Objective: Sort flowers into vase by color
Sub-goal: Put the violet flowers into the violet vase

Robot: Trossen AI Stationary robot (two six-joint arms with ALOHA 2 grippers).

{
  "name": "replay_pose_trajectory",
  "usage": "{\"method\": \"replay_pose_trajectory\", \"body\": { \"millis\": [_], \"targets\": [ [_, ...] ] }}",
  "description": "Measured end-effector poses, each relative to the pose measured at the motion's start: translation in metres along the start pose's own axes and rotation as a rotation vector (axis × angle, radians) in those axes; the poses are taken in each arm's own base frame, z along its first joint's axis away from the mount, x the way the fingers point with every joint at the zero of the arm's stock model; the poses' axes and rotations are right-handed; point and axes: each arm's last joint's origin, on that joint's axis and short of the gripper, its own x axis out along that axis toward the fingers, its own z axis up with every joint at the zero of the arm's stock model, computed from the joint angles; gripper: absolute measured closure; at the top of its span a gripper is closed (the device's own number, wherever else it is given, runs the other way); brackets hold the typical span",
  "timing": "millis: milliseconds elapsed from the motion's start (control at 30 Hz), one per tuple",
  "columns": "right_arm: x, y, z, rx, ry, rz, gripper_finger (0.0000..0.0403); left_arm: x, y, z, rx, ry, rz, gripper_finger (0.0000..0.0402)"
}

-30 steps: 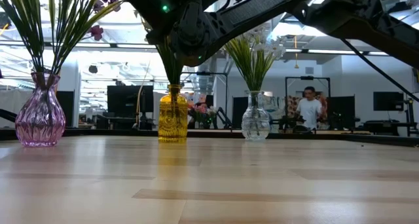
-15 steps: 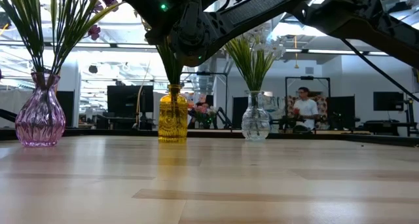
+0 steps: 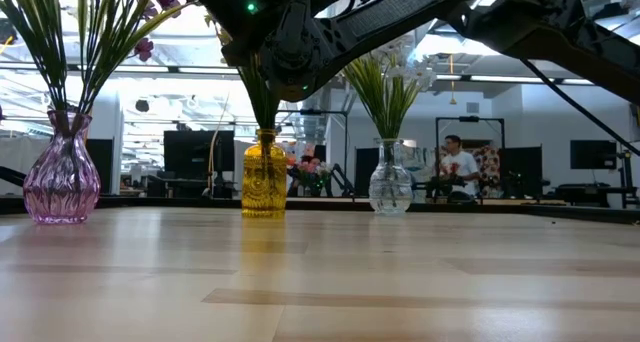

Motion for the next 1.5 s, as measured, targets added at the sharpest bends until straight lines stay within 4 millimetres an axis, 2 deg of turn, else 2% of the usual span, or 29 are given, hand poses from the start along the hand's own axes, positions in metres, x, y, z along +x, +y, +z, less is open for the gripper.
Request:
{"method": "replay_pose_trajectory", "body": {
  "millis": [200,600,1000,1500],
  "targets": [
    [0.0,-0.003,0.001,0.0,0.0,-0.076,0.0361,0.015,0.003,-0.007,-0.01,0.063,-0.035,0.0258],
    [0.0,-0.003,0.001,0.0,-0.002,-0.077,0.0361,0.043,0.01,-0.019,-0.033,0.142,-0.048,0.0258],
    [0.0,-0.005,0.001,0.002,0.015,-0.148,0.0361,0.05,0.006,-0.022,-0.052,0.146,-0.148,0.0258],
    [-0.001,-0.003,0.007,0.071,-0.048,-0.163,0.0361,0.05,0.007,-0.023,-0.044,0.17,-0.075,0.0258]
  ]
}}
